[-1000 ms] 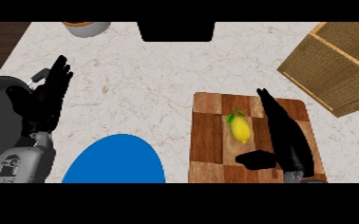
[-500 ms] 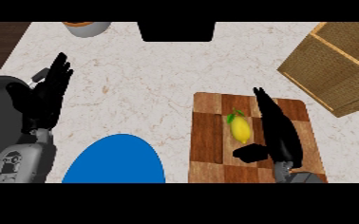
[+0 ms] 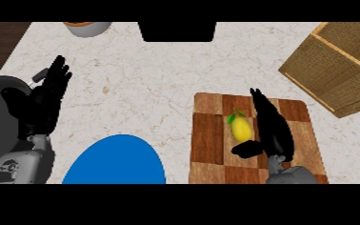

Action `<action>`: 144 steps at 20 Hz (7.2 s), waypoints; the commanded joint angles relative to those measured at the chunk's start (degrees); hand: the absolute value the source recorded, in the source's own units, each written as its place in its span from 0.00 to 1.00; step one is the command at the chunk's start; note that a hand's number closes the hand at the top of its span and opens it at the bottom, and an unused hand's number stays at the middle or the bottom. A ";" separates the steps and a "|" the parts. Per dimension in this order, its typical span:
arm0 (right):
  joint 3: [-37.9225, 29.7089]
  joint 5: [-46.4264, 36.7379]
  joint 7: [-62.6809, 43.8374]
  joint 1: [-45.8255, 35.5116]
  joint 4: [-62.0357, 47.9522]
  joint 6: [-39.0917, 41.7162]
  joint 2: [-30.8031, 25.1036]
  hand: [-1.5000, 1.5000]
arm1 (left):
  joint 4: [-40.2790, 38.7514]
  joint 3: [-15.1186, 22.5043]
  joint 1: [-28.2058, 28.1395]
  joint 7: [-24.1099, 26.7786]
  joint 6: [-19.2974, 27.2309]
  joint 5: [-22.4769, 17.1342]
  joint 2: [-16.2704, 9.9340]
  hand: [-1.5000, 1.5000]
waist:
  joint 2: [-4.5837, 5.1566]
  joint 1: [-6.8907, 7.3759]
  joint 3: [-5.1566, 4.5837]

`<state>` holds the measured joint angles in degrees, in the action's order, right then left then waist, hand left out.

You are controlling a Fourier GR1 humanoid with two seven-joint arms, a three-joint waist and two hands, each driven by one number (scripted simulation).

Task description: Pick the lemon from the cutting board and place it in the basket

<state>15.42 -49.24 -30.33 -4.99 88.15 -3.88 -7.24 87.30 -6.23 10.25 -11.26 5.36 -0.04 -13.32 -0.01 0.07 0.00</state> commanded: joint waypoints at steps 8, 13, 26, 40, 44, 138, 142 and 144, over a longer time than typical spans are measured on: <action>-3.17 -1.42 3.25 -0.43 -5.62 0.33 2.29 0.00 | -0.92 -0.26 1.82 0.02 -0.28 2.20 1.64 0.50 | 0.00 -0.10 0.01; -5.30 0.56 7.43 -6.46 -14.47 2.96 1.52 0.00 | 0.31 -1.83 0.04 -0.01 -1.44 0.95 0.77 0.50 | 0.06 0.24 0.01; -0.51 -1.27 11.40 -1.89 -13.81 2.48 4.25 1.00 | -1.89 -1.14 -0.85 3.94 -0.43 2.71 2.59 0.50 | 0.04 -0.03 -0.01; 2.92 17.52 10.79 -10.01 -22.05 -23.91 7.03 1.00 | -3.11 -0.18 4.78 0.65 -0.75 2.35 3.05 0.50 | 0.70 2.32 0.30; 5.21 23.60 16.20 -14.34 -20.20 -33.67 7.12 1.00 | -3.53 0.66 3.60 1.22 -0.16 3.73 3.44 0.50 | 0.41 2.06 0.21; -15.73 -10.29 15.96 -57.98 -79.81 -16.05 -28.28 1.00 | -4.79 -3.93 1.86 4.08 -4.08 1.39 1.91 0.50 | 0.80 1.94 0.06; -16.31 -10.35 16.95 -58.14 -81.44 -17.37 -29.72 1.00 | -1.93 -1.07 1.65 3.12 -3.12 2.87 3.95 0.50 | 1.29 3.18 0.13; -15.20 -11.54 15.84 -58.49 -81.45 -16.12 -29.23 1.00 | -1.52 -0.89 1.23 1.93 -2.59 3.51 3.89 0.50 | 0.98 2.68 0.10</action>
<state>-1.30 -58.79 -13.23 -63.37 8.06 -21.12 -36.71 84.92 -7.97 12.56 -9.06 2.18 2.79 -10.25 0.63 2.77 -0.28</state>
